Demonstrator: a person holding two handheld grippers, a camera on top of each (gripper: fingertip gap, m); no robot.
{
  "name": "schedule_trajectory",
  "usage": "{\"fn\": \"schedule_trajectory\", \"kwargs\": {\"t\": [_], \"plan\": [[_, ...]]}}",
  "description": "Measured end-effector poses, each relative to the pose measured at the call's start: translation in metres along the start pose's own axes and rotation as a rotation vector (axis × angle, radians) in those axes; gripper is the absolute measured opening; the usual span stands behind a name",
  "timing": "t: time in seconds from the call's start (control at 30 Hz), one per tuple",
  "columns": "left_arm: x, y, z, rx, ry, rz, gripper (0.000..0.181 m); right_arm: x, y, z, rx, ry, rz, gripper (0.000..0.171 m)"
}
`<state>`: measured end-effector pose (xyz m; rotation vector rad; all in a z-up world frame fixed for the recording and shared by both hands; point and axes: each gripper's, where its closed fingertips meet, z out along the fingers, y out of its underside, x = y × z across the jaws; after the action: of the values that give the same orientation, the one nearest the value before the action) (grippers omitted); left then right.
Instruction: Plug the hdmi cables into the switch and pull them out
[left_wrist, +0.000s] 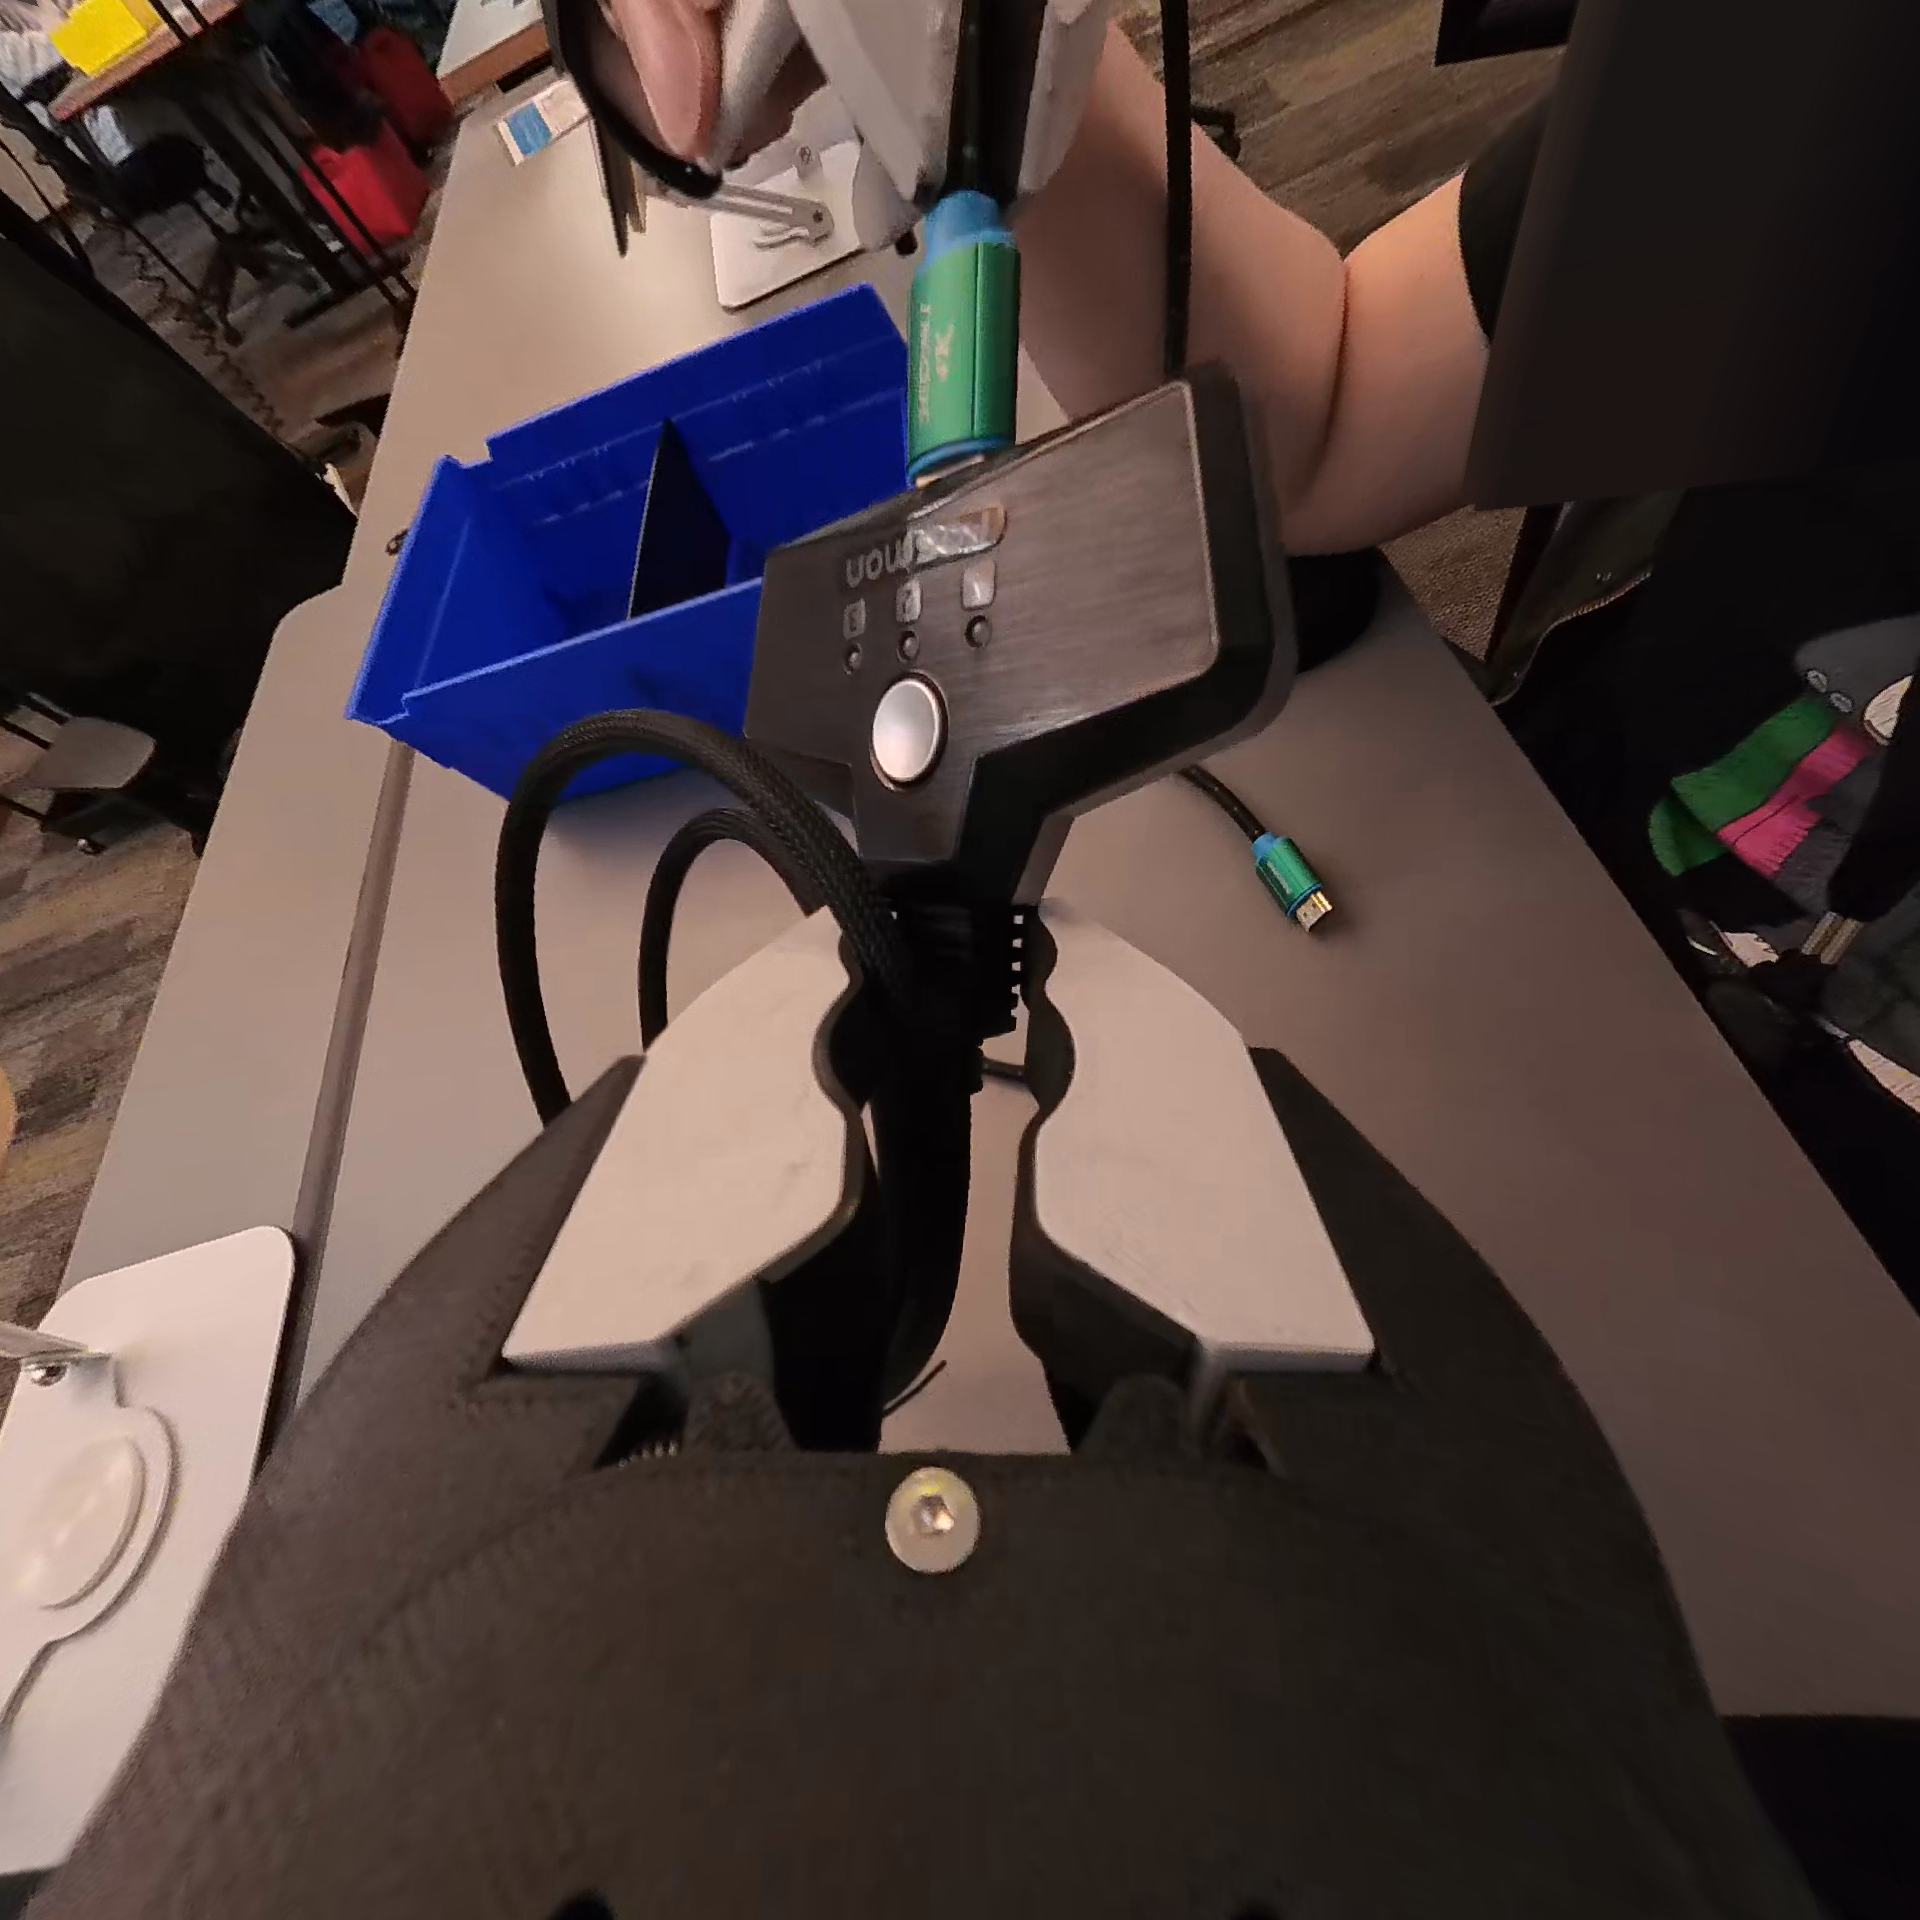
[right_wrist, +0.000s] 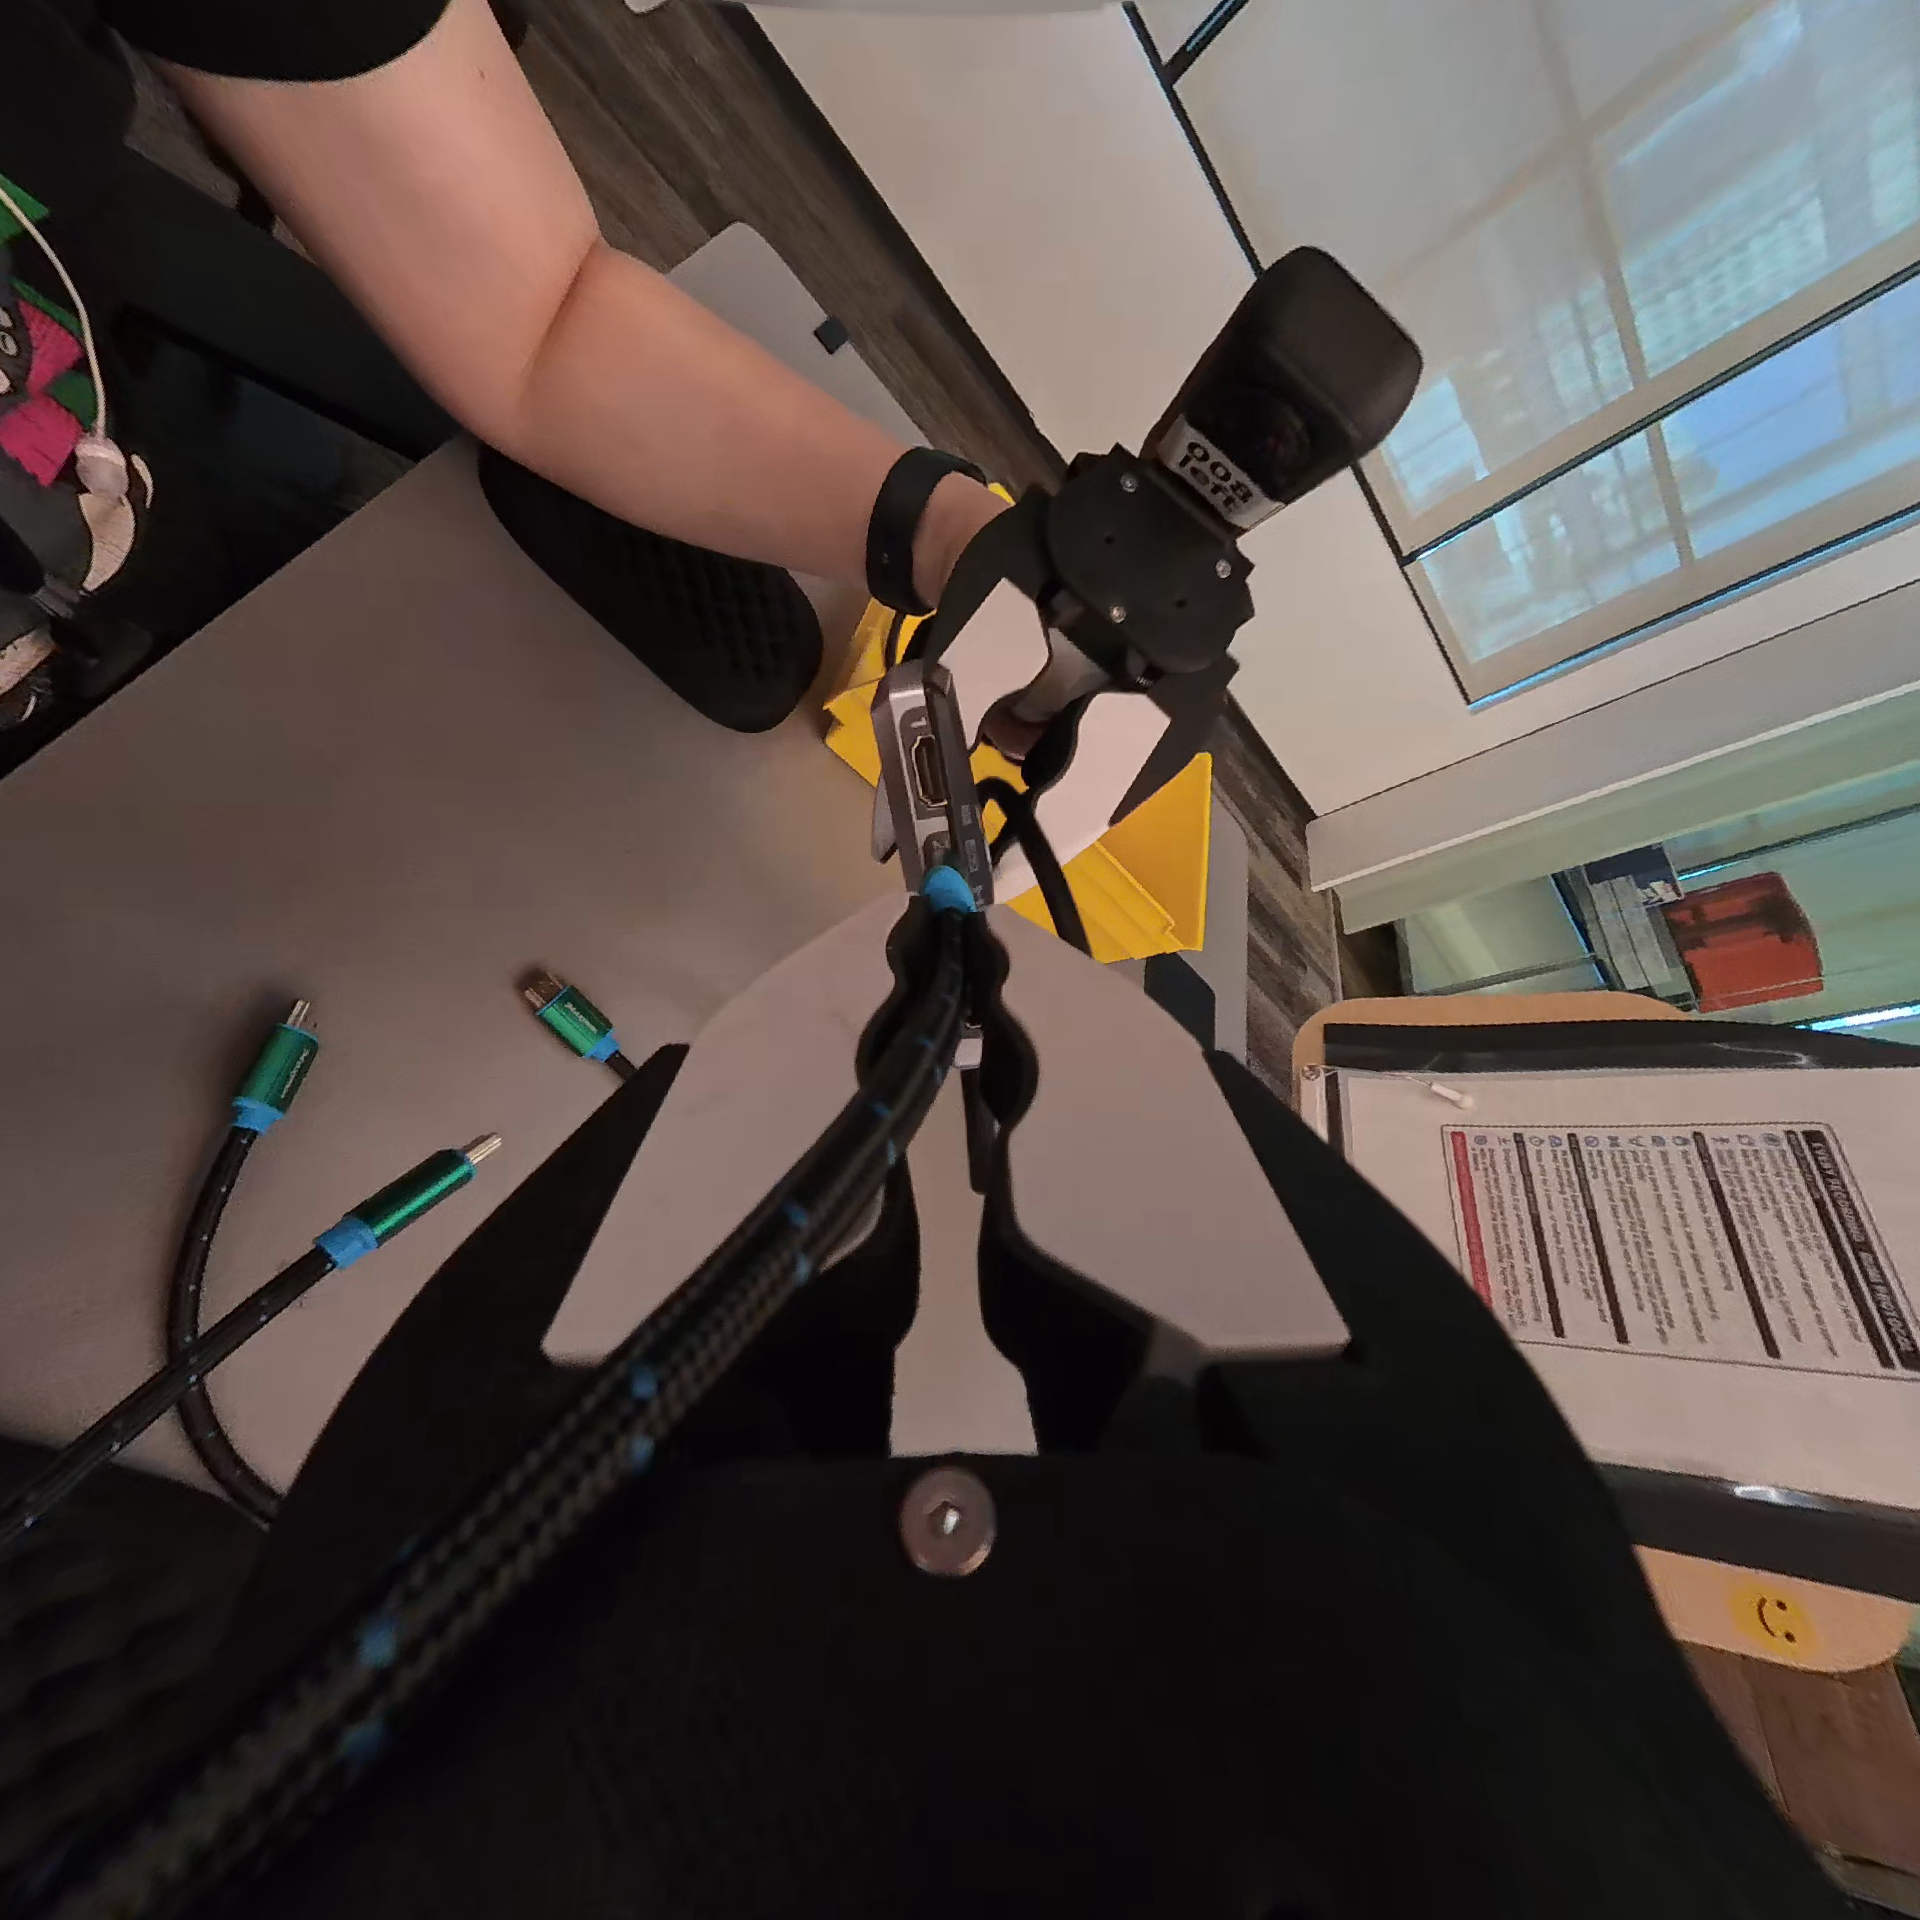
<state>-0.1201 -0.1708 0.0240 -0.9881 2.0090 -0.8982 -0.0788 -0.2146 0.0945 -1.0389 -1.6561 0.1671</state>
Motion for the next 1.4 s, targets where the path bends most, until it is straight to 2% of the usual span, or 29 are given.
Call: {"fn": "schedule_trajectory", "kwargs": {"t": [0.4, 0.53, 0.6, 0.67, 0.8, 0.93, 1.03, 1.23, 1.33, 1.4], "plan": [[-0.003, 0.013, 0.004, -0.040, 0.020, -0.031, 0.023, 0.000, 0.008, 0.007, 0.056, -0.037, 0.040, 0.008], [-0.012, 0.025, 0.011, -0.129, -0.041, -0.021, 0.023, 0.005, 0.024, 0.009, -0.010, -0.017, 0.057, 0.007], [-0.022, 0.030, 0.015, -0.123, -0.080, -0.035, 0.023, 0.011, 0.040, 0.006, -0.049, 0.012, 0.074, 0.009], [-0.034, 0.037, 0.018, -0.124, -0.127, -0.065, 0.023, 0.026, 0.070, -0.006, -0.167, 0.122, 0.087, 0.025], [-0.066, 0.056, 0.009, -0.175, -0.292, -0.163, 0.020, 0.059, 0.152, -0.069, -0.507, 0.410, 0.175, 0.023], [-0.083, 0.076, 0.003, -0.255, -0.399, -0.225, 0.015, 0.084, 0.195, -0.125, -0.575, 0.676, 0.384, 0.021], [-0.090, 0.090, 0.008, -0.287, -0.432, -0.258, 0.015, 0.082, 0.200, -0.120, -0.514, 0.646, 0.409, 0.019], [-0.109, 0.098, 0.003, -0.335, -0.597, -0.238, 0.015, 0.071, 0.196, -0.088, -0.560, 0.512, 0.375, 0.019], [-0.103, 0.076, -0.007, -0.186, -0.520, -0.291, 0.014, 0.065, 0.197, -0.077, -0.563, 0.452, 0.402, 0.018], [-0.100, 0.060, -0.018, -0.082, -0.487, -0.348, 0.014, 0.069, 0.198, -0.075, -0.539, 0.475, 0.430, 0.011]]}}
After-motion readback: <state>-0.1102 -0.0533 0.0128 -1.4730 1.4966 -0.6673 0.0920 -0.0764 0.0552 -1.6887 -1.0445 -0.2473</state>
